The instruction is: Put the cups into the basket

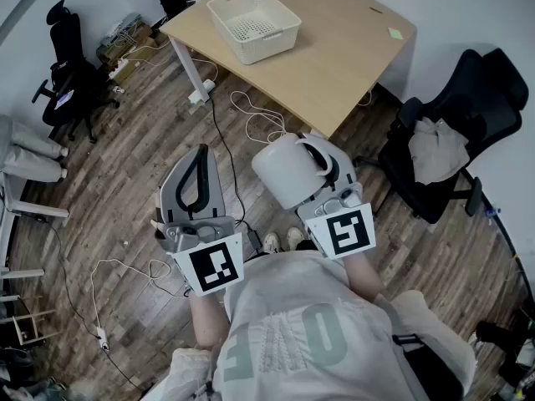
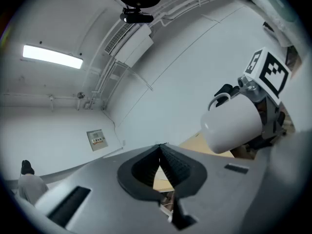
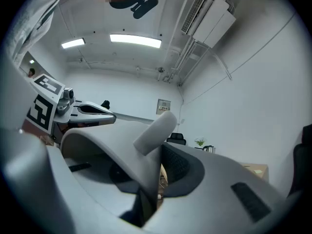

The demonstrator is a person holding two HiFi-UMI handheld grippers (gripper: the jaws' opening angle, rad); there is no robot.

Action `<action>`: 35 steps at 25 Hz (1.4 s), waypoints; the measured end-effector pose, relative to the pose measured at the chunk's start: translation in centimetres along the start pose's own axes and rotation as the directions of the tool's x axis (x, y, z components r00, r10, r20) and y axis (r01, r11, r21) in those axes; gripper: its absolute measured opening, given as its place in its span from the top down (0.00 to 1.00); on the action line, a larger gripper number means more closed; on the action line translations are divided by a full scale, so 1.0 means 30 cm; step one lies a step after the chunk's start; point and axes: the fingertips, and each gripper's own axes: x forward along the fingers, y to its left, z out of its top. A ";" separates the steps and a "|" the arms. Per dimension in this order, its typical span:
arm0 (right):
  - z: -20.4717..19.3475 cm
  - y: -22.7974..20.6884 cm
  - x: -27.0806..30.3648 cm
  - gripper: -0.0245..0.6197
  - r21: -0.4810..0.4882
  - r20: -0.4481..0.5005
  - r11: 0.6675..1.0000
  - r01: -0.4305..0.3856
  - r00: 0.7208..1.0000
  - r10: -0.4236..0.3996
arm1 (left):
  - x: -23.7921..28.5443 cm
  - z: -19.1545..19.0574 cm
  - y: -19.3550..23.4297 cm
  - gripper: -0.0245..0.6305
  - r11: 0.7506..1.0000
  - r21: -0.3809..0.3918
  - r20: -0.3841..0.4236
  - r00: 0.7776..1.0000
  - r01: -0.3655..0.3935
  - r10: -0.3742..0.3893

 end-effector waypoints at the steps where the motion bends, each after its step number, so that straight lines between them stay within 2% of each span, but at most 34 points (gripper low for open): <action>1: -0.002 -0.002 0.001 0.91 0.002 0.001 1.000 0.000 1.000 0.000 | 0.000 0.000 -0.011 0.95 1.000 0.007 0.001 1.000 0.011 -0.011; 10: -0.015 -0.016 0.007 0.91 -0.014 0.002 1.000 -0.026 1.000 0.026 | 0.009 0.004 -0.027 0.95 1.000 0.020 -0.016 1.000 0.008 -0.008; 15: -0.028 -0.079 0.008 0.91 0.013 0.018 1.000 -0.017 1.000 0.017 | 0.052 0.008 -0.047 0.95 1.000 0.023 -0.035 0.999 -0.001 0.002; 19: -0.048 -0.122 0.013 0.91 0.034 0.021 0.999 -0.039 0.999 0.038 | 0.103 0.039 -0.083 0.95 0.999 0.045 -0.042 0.999 0.000 0.002; 24: -0.079 -0.184 0.025 0.91 0.021 0.014 0.998 -0.059 0.998 0.059 | 0.156 0.057 -0.145 0.95 1.000 0.017 -0.035 0.999 -0.005 0.005; 30: -0.119 -0.246 0.062 0.91 0.061 0.002 0.996 -0.068 0.998 0.068 | 0.214 0.014 -0.178 0.95 1.000 0.017 -0.073 0.997 -0.007 0.009; 35: -0.186 -0.265 0.184 0.91 0.076 -0.030 0.996 -0.056 0.998 0.058 | 0.314 -0.086 -0.128 0.95 0.999 -0.032 -0.082 0.997 -0.011 0.008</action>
